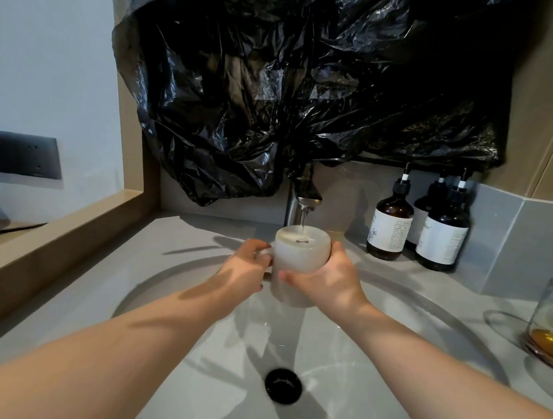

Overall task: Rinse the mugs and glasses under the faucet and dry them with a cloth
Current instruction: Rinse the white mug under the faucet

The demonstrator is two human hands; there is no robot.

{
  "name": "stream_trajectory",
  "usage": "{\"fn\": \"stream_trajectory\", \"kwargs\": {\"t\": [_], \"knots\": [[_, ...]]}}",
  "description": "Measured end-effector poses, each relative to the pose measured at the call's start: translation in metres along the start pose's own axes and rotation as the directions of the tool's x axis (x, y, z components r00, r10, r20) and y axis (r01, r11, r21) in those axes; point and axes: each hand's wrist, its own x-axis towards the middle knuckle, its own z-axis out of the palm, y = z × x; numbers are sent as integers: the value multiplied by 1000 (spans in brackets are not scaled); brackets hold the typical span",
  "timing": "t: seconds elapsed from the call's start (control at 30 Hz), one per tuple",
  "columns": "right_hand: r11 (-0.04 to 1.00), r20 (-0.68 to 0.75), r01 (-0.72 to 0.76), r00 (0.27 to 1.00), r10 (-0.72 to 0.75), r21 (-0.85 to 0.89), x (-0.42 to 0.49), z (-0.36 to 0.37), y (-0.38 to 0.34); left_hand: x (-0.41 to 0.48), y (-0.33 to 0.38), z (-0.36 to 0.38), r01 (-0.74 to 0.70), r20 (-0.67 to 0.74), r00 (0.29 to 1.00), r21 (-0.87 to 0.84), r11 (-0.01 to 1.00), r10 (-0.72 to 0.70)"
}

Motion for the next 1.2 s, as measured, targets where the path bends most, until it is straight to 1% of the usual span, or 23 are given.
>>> {"fn": "stream_trajectory", "kwargs": {"t": [0.1,0.2,0.23,0.27,0.3,0.33,0.37,0.4,0.47,0.5,0.57,0.6,0.63,0.7,0.8,0.83,0.87,0.9,0.93,0.97,1.03,1.13,1.2], "knots": [[969,-28,-150,987,159,194,8,0,4,-3,0,-2,-68,31,997,-31,997,69],[873,79,-370,928,364,317,11,-10,6,-4,1,-6,-134,102,985,-46,990,138],[831,134,-440,898,420,340,11,-15,5,-3,1,-7,-171,129,977,-11,985,171],[792,186,-499,866,464,352,10,-20,4,-3,-1,-9,-235,150,963,78,969,222],[765,227,-543,840,493,346,9,-24,3,-3,-2,-10,-327,177,940,220,919,292],[752,255,-574,819,515,324,9,-29,2,-4,-5,-11,-434,214,900,382,816,379],[743,278,-597,801,530,303,9,-33,2,-4,-9,-11,-530,266,846,513,675,462],[738,297,-613,787,540,282,9,-36,2,-3,-11,-10,-592,317,794,595,543,519],[734,326,-632,768,551,248,10,-41,2,-5,-8,-10,-629,375,739,683,372,560],[736,340,-638,760,555,226,10,-42,2,-6,-2,-11,-646,422,693,723,244,584],[748,369,-647,737,566,147,10,-43,2,-2,7,-12,-685,583,503,719,-116,639],[753,383,-650,726,571,109,10,-43,2,0,9,-13,-683,651,414,684,-257,636],[755,395,-651,716,576,79,9,-43,1,2,11,-13,-676,698,362,653,-341,618],[762,406,-647,705,581,32,8,-43,2,1,10,-13,-699,739,322,607,-378,592],[755,427,-656,674,603,-30,6,-44,3,1,8,-11,-777,783,293,529,-342,548],[748,432,-663,663,612,-42,6,-44,4,-1,8,-9,-799,783,313,523,-297,537],[739,436,-672,652,621,-48,7,-46,5,-4,8,-8,-812,766,367,541,-219,529],[732,442,-679,644,624,-45,7,-48,6,-7,8,-8,-808,723,469,583,-84,506],[726,457,-687,639,619,-25,8,-51,7,-9,7,-8,-766,651,593,637,82,474],[718,480,-696,632,609,6,9,-53,9,-11,5,-8,-714,579,682,660,234,448],[702,525,-710,617,587,49,10,-54,10,-11,2,-8,-622,461,782,624,473,419],[700,548,-712,607,575,56,8,-46,6,-7,1,-14,-377,259,923,456,806,285],[702,546,-709,612,572,60,6,-41,1,-7,-1,-16,-230,213,962,304,924,169]]}}
